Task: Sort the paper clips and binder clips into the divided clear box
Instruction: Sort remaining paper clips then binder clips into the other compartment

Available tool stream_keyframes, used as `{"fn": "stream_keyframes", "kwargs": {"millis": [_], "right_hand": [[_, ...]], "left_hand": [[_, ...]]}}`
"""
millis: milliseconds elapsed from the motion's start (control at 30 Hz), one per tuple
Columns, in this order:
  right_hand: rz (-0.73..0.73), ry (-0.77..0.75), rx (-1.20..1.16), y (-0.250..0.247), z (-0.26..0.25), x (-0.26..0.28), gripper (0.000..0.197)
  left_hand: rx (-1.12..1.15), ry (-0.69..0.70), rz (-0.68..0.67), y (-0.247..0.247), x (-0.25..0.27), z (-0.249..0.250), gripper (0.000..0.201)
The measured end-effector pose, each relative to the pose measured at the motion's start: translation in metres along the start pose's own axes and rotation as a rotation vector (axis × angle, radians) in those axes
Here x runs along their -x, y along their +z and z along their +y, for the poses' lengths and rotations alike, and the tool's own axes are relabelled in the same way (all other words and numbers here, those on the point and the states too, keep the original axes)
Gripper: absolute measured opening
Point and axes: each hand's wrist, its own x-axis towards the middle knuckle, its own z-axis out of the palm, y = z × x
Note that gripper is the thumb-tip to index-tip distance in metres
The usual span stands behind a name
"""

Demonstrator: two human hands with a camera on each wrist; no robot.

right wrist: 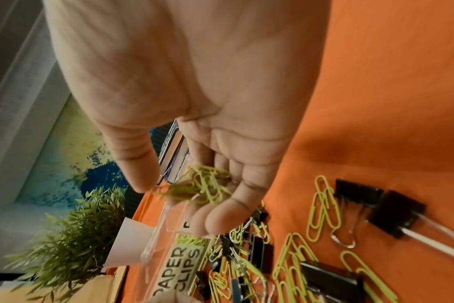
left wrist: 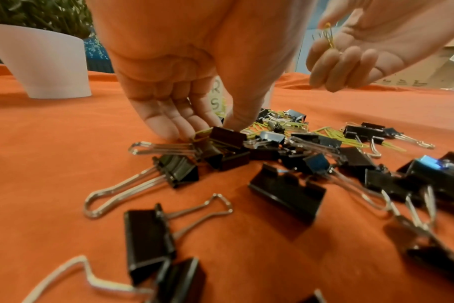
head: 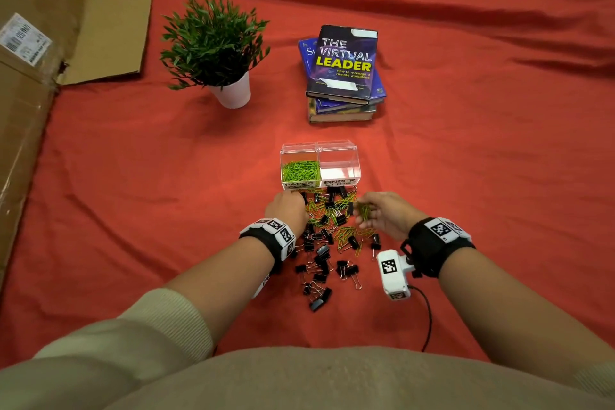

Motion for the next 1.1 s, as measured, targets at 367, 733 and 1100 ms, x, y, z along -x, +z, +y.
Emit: {"fn": "stream_keyframes", "kwargs": {"millis": [367,733,1100], "right_hand": [[0.389,-0.107,0.723,0.001,0.009,-0.028,0.025],[0.184,0.015,0.781,-0.001,0.018,-0.018,0.029],[0.458,0.003,0.534,-0.006,0.006,-0.037,0.017]], "left_hand": [[-0.007,0.138,-0.033,0.004,0.004,-0.004,0.027],[0.803,-0.065,-0.014,-0.013,0.004,-0.017,0.016],[0.671,-0.025,-0.044,-0.004,0.002,0.009,0.033]]}}
